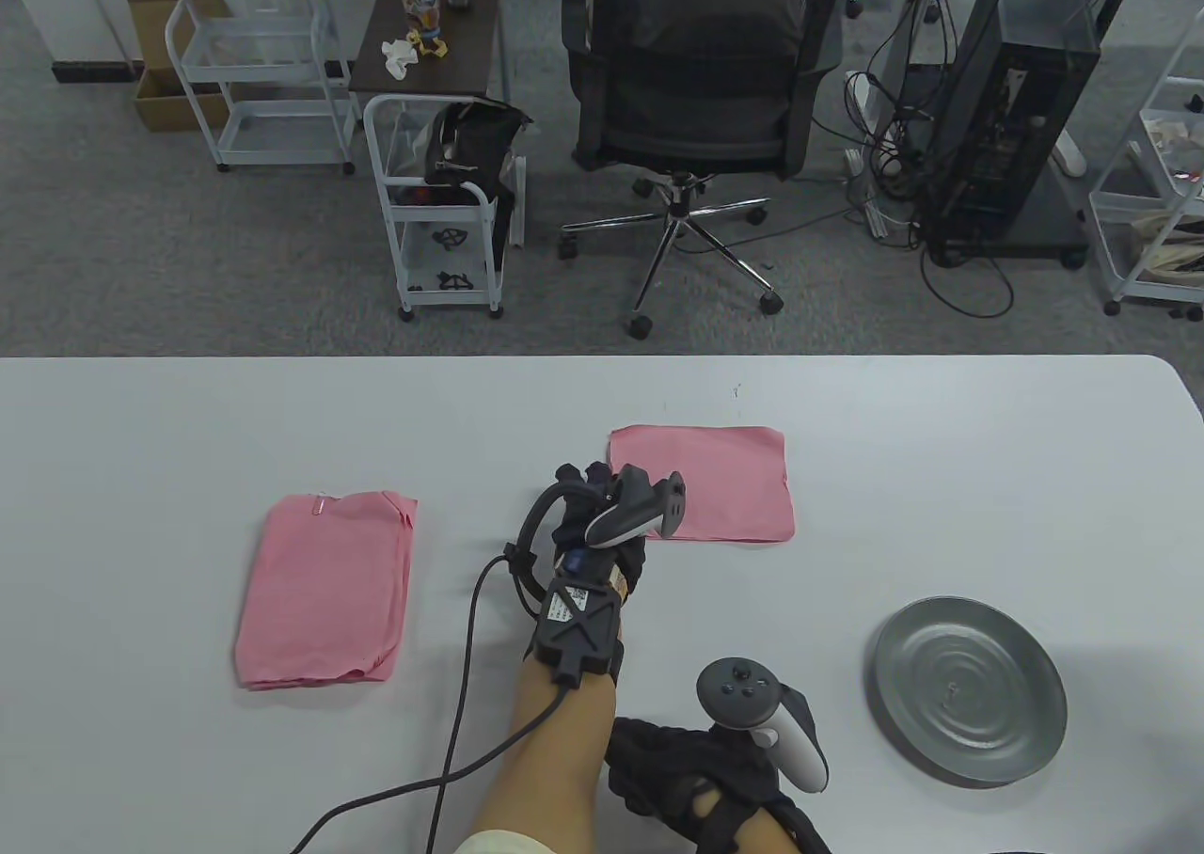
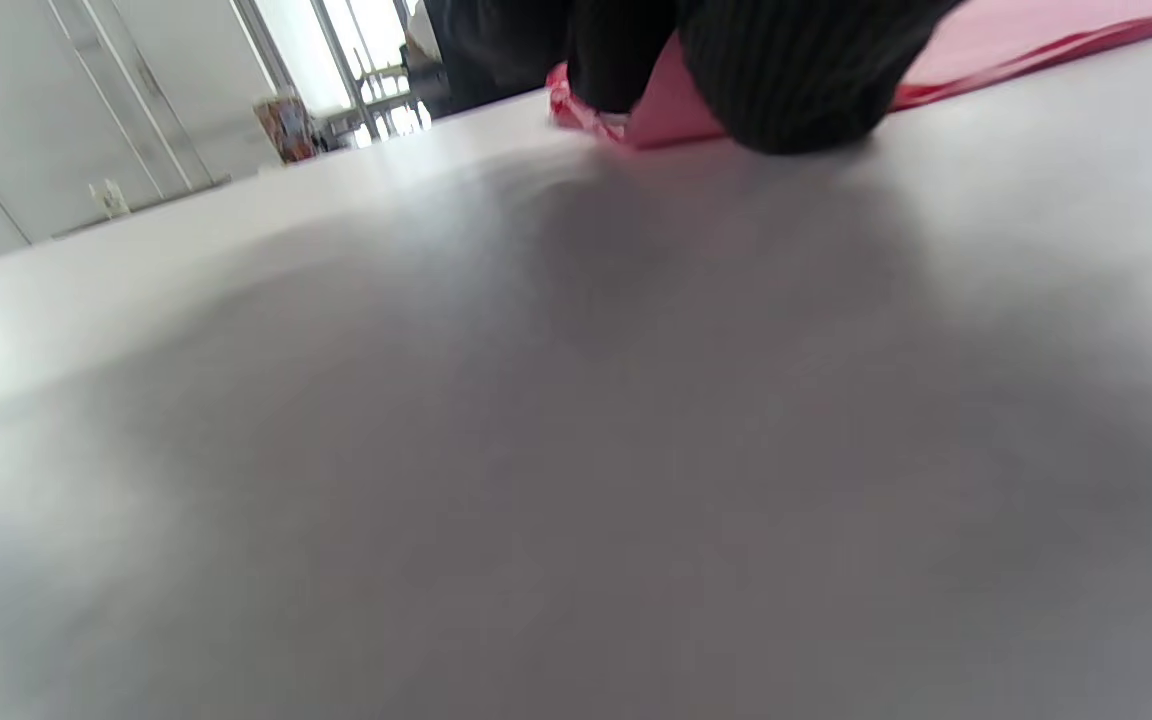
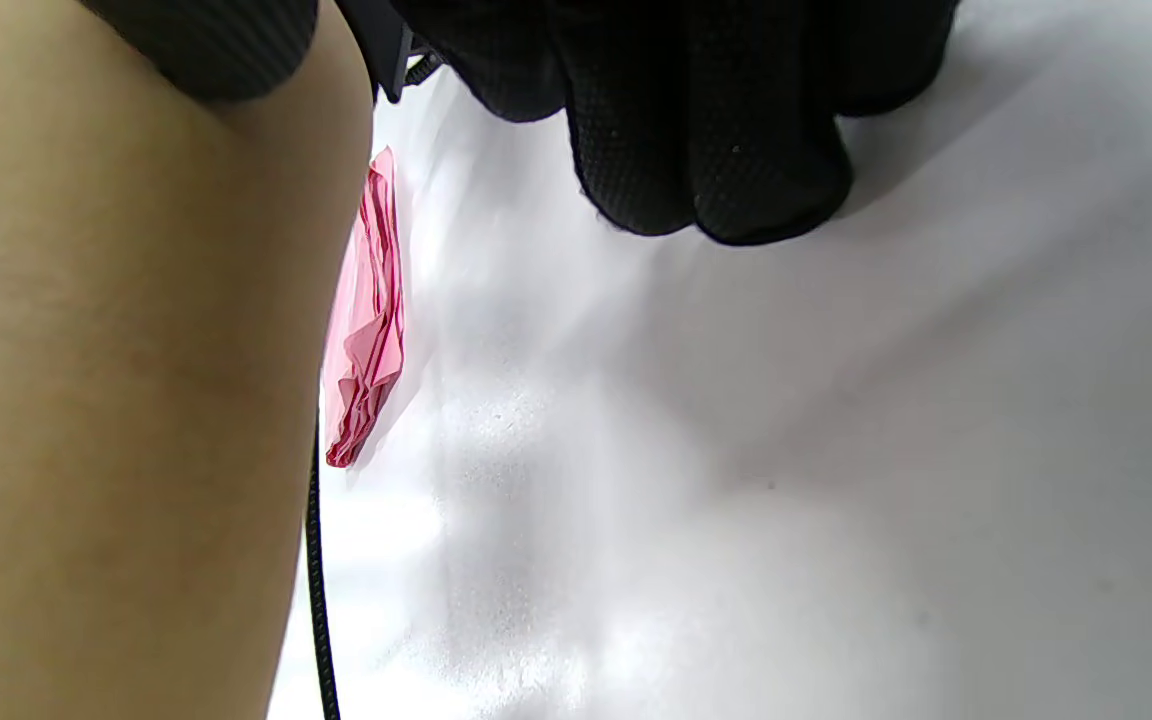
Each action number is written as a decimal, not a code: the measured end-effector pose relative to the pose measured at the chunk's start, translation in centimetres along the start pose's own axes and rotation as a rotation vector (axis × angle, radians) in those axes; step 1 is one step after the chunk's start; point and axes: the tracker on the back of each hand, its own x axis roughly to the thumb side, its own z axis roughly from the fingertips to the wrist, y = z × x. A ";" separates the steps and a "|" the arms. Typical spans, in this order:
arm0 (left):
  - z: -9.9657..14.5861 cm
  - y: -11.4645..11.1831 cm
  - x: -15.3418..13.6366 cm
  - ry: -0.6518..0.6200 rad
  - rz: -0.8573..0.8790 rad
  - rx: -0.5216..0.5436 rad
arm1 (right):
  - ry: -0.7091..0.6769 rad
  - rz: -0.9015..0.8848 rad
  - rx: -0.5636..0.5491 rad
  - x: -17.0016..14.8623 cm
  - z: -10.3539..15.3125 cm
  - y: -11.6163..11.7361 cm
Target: Pinch and push to attach paper clips
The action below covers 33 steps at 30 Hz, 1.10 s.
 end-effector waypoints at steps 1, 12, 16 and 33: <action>0.2 -0.1 0.0 0.002 -0.009 0.016 | 0.001 -0.010 0.007 -0.1 0.0 -0.1; 6.0 6.6 -5.6 -0.075 0.265 0.313 | -0.002 -0.158 -0.003 -1.8 -0.5 -1.5; 10.9 8.7 -8.3 -0.235 0.480 0.381 | -0.069 -0.248 -0.025 -2.0 -0.6 -1.8; 27.9 -3.8 -17.0 -0.594 1.503 0.015 | -0.689 -0.840 0.020 0.6 0.4 -1.0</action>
